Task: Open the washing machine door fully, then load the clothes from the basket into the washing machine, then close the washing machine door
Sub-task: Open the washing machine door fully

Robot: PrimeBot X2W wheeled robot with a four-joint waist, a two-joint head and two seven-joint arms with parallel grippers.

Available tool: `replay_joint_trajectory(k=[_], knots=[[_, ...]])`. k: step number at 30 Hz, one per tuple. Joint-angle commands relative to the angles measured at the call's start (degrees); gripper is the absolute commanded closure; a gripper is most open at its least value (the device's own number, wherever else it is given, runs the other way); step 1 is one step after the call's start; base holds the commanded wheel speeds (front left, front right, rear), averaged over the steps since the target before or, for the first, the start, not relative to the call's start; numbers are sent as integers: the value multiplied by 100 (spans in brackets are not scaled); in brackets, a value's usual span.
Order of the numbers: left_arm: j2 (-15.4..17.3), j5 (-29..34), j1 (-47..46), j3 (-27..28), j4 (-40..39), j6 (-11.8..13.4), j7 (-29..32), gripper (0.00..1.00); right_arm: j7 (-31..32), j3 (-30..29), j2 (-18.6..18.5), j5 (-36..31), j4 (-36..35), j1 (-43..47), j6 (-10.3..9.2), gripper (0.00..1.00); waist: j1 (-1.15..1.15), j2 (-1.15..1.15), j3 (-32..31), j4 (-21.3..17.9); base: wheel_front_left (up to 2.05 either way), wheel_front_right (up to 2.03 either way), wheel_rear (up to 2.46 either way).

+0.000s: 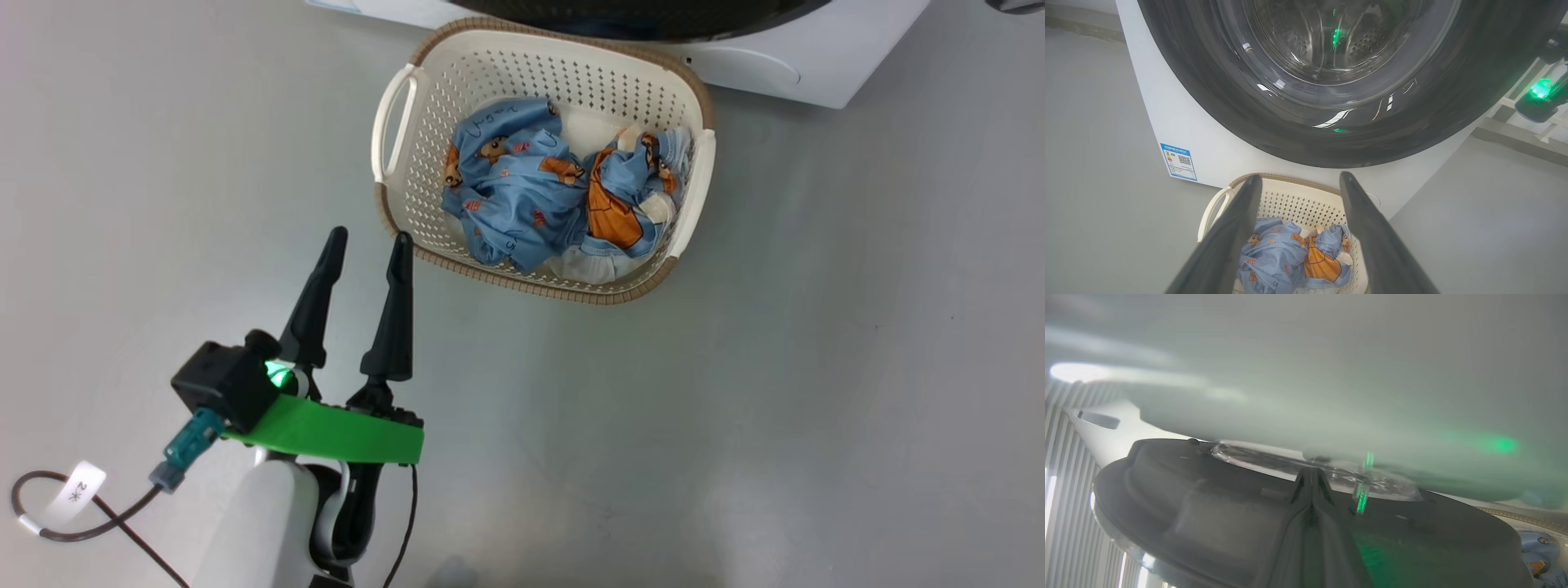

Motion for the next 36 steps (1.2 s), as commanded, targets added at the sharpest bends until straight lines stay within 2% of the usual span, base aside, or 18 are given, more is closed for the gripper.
replay_joint_trajectory(k=[1,21,36], knots=[[130,-52,-45,166,-95,2,-37,0,104,96,219,-39,-178,13,33,100,0,0,-57,-15,0,0,0],[127,181,321,302,-28,2,-37,0,593,361,567,-105,-355,1060,33,100,0,0,-905,-283,0,0,0],[206,251,862,326,48,2,-37,0,917,643,931,-142,-598,1963,33,100,0,0,-1655,-315,0,0,0]])
